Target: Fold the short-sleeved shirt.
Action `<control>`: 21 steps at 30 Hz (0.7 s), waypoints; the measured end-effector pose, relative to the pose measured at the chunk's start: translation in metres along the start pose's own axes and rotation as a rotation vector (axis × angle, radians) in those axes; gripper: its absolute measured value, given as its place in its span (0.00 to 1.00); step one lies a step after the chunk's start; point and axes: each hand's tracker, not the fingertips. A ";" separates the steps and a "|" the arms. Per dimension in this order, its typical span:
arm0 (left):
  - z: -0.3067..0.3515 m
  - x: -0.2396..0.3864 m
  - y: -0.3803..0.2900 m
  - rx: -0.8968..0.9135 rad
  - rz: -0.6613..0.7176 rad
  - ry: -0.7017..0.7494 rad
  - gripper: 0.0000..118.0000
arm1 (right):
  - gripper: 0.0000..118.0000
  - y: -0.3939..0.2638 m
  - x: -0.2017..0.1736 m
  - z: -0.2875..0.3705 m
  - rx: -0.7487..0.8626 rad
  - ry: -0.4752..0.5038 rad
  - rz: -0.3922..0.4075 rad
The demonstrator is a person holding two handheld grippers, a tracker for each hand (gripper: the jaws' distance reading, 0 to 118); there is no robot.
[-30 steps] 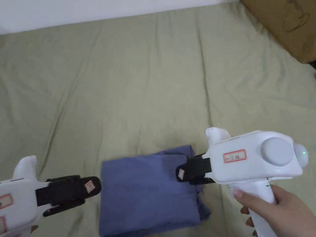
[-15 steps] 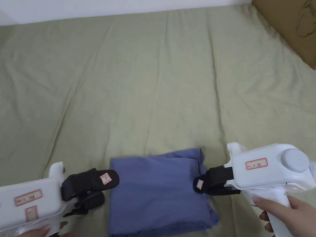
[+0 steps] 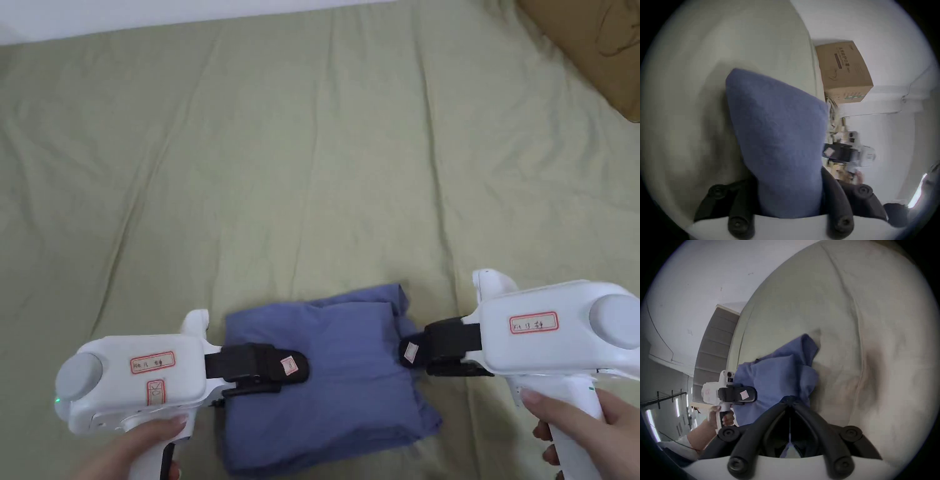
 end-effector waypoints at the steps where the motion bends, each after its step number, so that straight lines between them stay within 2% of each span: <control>1: 0.010 0.004 0.000 0.014 -0.041 0.027 0.20 | 0.01 -0.002 -0.012 0.009 0.045 -0.024 0.017; 4: 0.044 0.013 -0.003 0.046 -0.025 0.005 0.20 | 0.01 -0.013 -0.068 0.033 0.195 -0.165 0.078; 7: 0.106 0.013 0.000 0.110 -0.065 0.109 0.20 | 0.01 -0.029 -0.134 0.025 0.309 -0.361 0.146; 9: 0.151 0.009 0.001 0.119 -0.105 0.189 0.20 | 0.01 -0.034 -0.177 -0.002 0.297 -0.478 0.169; 11: 0.203 -0.006 0.007 0.119 -0.145 0.294 0.20 | 0.01 -0.040 -0.216 -0.036 0.262 -0.477 0.234; 16: 0.312 -0.042 0.014 0.134 -0.144 0.492 0.20 | 0.01 -0.064 -0.301 -0.110 0.225 -0.463 0.275; 21: 0.378 -0.070 0.036 0.098 -0.165 0.689 0.20 | 0.01 -0.087 -0.366 -0.162 0.150 -0.363 0.361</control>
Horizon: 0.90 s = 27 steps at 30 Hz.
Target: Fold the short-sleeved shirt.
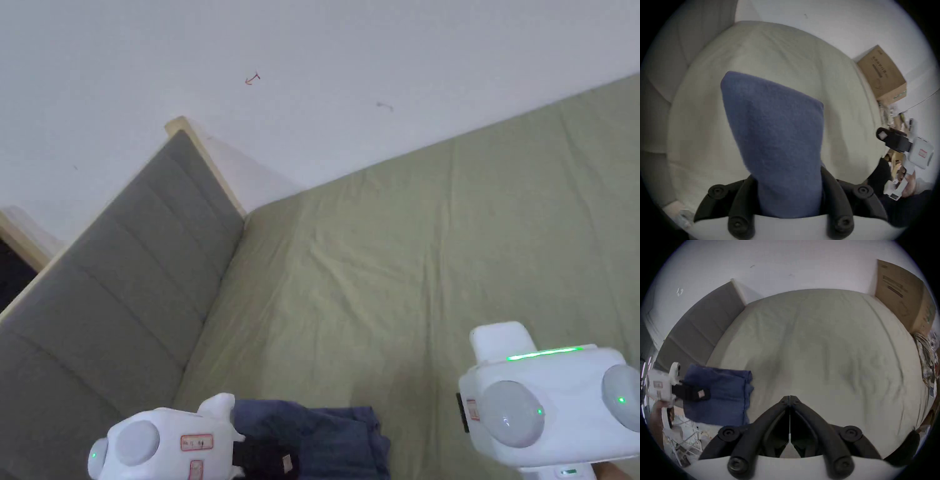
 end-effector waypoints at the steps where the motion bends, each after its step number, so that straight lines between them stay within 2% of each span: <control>1: 0.002 -0.011 0.005 -0.007 -0.016 0.031 0.20 | 0.01 -0.001 -0.012 -0.003 -0.012 0.007 0.023; 2: 0.005 -0.021 0.007 -0.018 -0.033 0.064 0.21 | 0.01 -0.002 -0.023 -0.006 -0.016 0.006 0.047; 3: 0.004 -0.029 0.010 -0.033 -0.044 0.105 0.28 | 0.01 -0.003 -0.030 -0.006 -0.015 0.008 0.070; 4: 0.002 -0.036 0.011 -0.035 -0.057 0.161 0.48 | 0.01 -0.004 -0.035 -0.007 -0.008 0.007 0.088; 6: 0.002 -0.043 0.008 -0.006 -0.115 0.263 0.97 | 0.01 -0.003 -0.042 -0.011 0.005 -0.011 0.099; 9: 0.011 -0.049 0.007 0.077 -0.159 0.380 0.99 | 0.01 0.001 -0.042 -0.018 -0.003 -0.031 0.085; 10: 0.016 -0.049 -0.001 0.108 -0.117 0.352 0.93 | 0.01 0.002 -0.041 -0.020 -0.006 -0.038 0.074; 17: 0.034 -0.008 -0.021 0.175 -0.089 0.448 0.93 | 0.01 0.000 -0.027 -0.020 0.003 -0.051 0.071; 18: 0.032 0.005 -0.026 0.176 -0.092 0.431 0.92 | 0.01 -0.001 -0.021 -0.017 0.005 -0.046 0.075; 19: 0.029 0.023 -0.028 0.183 -0.103 0.392 0.82 | 0.01 -0.002 -0.015 -0.012 0.007 -0.034 0.081; 20: 0.024 0.046 -0.031 0.201 -0.120 0.351 0.61 | 0.01 -0.002 -0.005 -0.008 0.005 -0.009 0.090; 22: 0.007 0.088 -0.036 0.207 -0.127 0.296 0.00 | 0.01 -0.005 0.018 0.004 0.013 0.027 0.103; 23: -0.003 0.115 -0.039 0.229 -0.139 0.279 0.00 | 0.01 -0.006 0.033 0.012 0.019 0.034 0.115; 25: -0.021 0.170 -0.043 0.256 -0.117 0.118 0.00 | 0.01 -0.008 0.067 0.026 0.030 0.026 0.138; 27: -0.041 0.231 -0.045 0.288 -0.181 0.078 0.00 | 0.01 -0.010 0.108 0.045 0.055 -0.049 0.130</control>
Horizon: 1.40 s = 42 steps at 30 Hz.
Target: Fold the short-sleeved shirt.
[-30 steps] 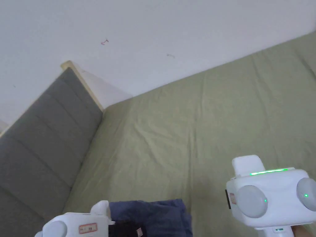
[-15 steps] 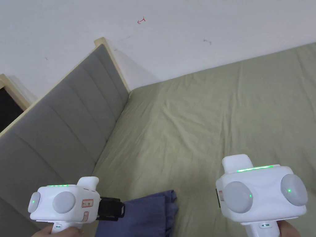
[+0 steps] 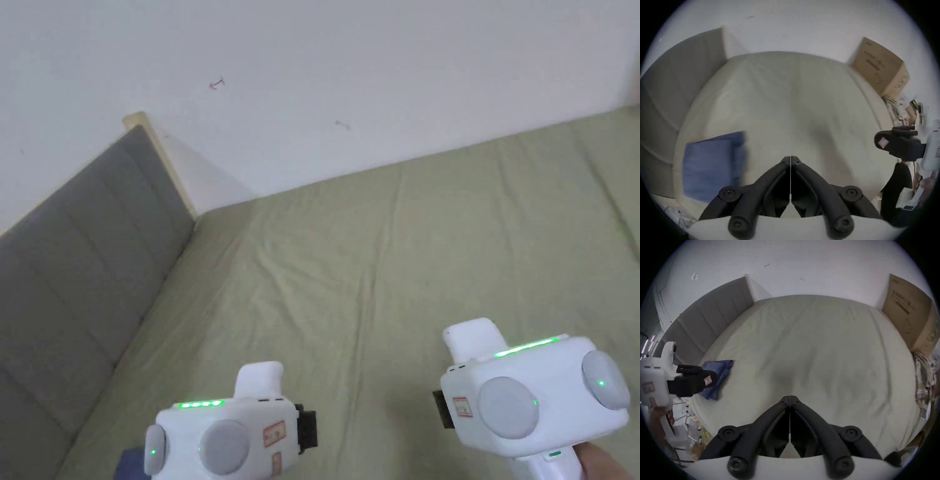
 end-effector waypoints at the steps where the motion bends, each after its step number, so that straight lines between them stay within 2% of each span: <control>1: -0.005 0.033 0.004 0.026 -0.033 0.000 0.00 | 0.01 -0.003 0.023 0.011 0.015 -0.033 -0.019; 5: -0.005 0.137 0.025 0.159 0.013 -0.101 0.00 | 0.01 -0.007 0.115 0.064 0.128 -0.128 -0.108; 7: 0.012 0.171 0.034 0.313 0.031 -0.090 0.00 | 0.01 -0.003 0.148 0.098 0.215 -0.184 -0.144; 10: 0.049 0.210 0.044 0.531 0.046 -0.071 0.00 | 0.01 0.004 0.177 0.151 0.452 -0.229 -0.154; 12: 0.072 0.219 0.048 0.667 0.037 -0.072 0.00 | 0.01 0.008 0.184 0.182 0.604 -0.227 -0.131; 15: 0.102 0.234 0.053 0.811 -0.051 0.065 0.02 | 0.01 0.012 0.186 0.212 0.758 -0.202 -0.098; 16: 0.112 0.238 0.053 0.867 -0.077 0.106 0.11 | 0.07 0.014 0.184 0.218 0.800 -0.199 -0.090; 17: 0.122 0.240 0.053 0.891 -0.084 0.134 0.27 | 0.19 0.016 0.182 0.224 0.837 -0.195 -0.084; 18: 0.130 0.242 0.054 0.902 -0.086 0.149 0.53 | 0.31 0.017 0.180 0.229 0.866 -0.199 -0.077; 19: 0.133 0.241 0.057 0.905 -0.086 0.151 0.89 | 0.50 0.020 0.176 0.232 0.879 -0.214 -0.059; 20: 0.139 0.241 0.057 0.916 -0.082 0.158 1.00 | 0.66 0.024 0.173 0.233 0.882 -0.234 -0.040; 21: 0.150 0.241 0.054 0.992 -0.076 0.137 1.00 | 0.71 0.026 0.170 0.236 0.893 -0.243 -0.009; 23: 0.161 0.240 0.056 1.011 -0.064 0.205 1.00 | 0.71 0.027 0.162 0.240 0.910 -0.263 0.026; 26: 0.175 0.238 0.060 1.006 -0.071 0.204 1.00 | 0.71 0.025 0.153 0.242 0.922 -0.277 0.035; 30: 0.178 0.235 0.056 1.004 -0.068 0.234 1.00 | 0.71 0.026 0.150 0.243 0.923 -0.252 0.008; 36: 0.178 0.231 0.056 0.971 -0.068 0.215 1.00 | 0.71 0.027 0.152 0.243 0.925 -0.284 -0.002; 42: 0.180 0.230 0.056 0.961 -0.067 0.201 1.00 | 0.71 0.030 0.162 0.243 0.915 -0.294 -0.051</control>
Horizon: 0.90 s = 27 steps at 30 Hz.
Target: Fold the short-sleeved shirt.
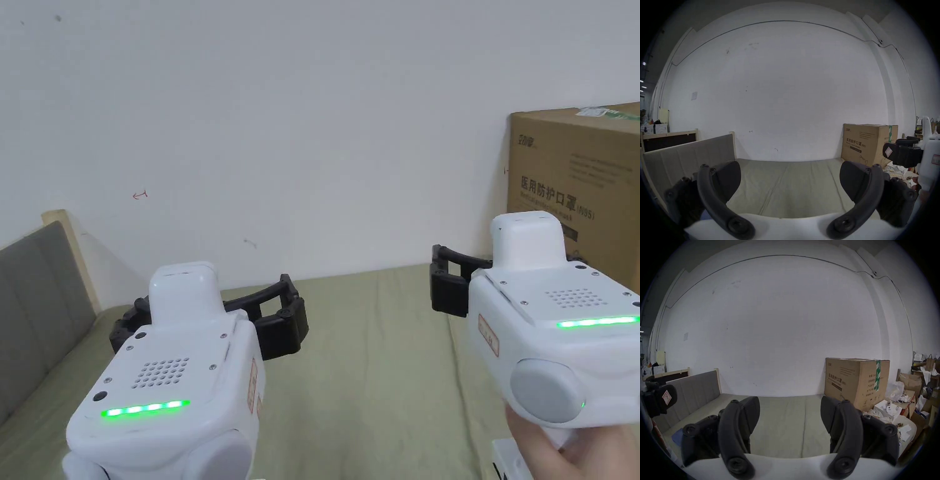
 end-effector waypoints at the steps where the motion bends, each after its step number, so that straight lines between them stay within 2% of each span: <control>1: 0.000 0.001 -0.004 -0.007 0.010 0.001 1.00 | 0.71 0.000 0.001 -0.001 -0.008 -0.003 -0.006; 10: -0.001 0.004 -0.009 -0.025 -0.006 0.038 1.00 | 0.71 -0.004 0.006 -0.003 -0.042 -0.006 -0.029; 19: 0.005 0.003 -0.012 -0.012 -0.007 0.021 1.00 | 0.71 -0.008 -0.005 0.003 -0.027 0.010 0.017; 27: 0.007 -0.004 -0.011 -0.019 0.009 0.017 1.00 | 0.71 -0.009 -0.011 0.004 -0.032 0.017 0.013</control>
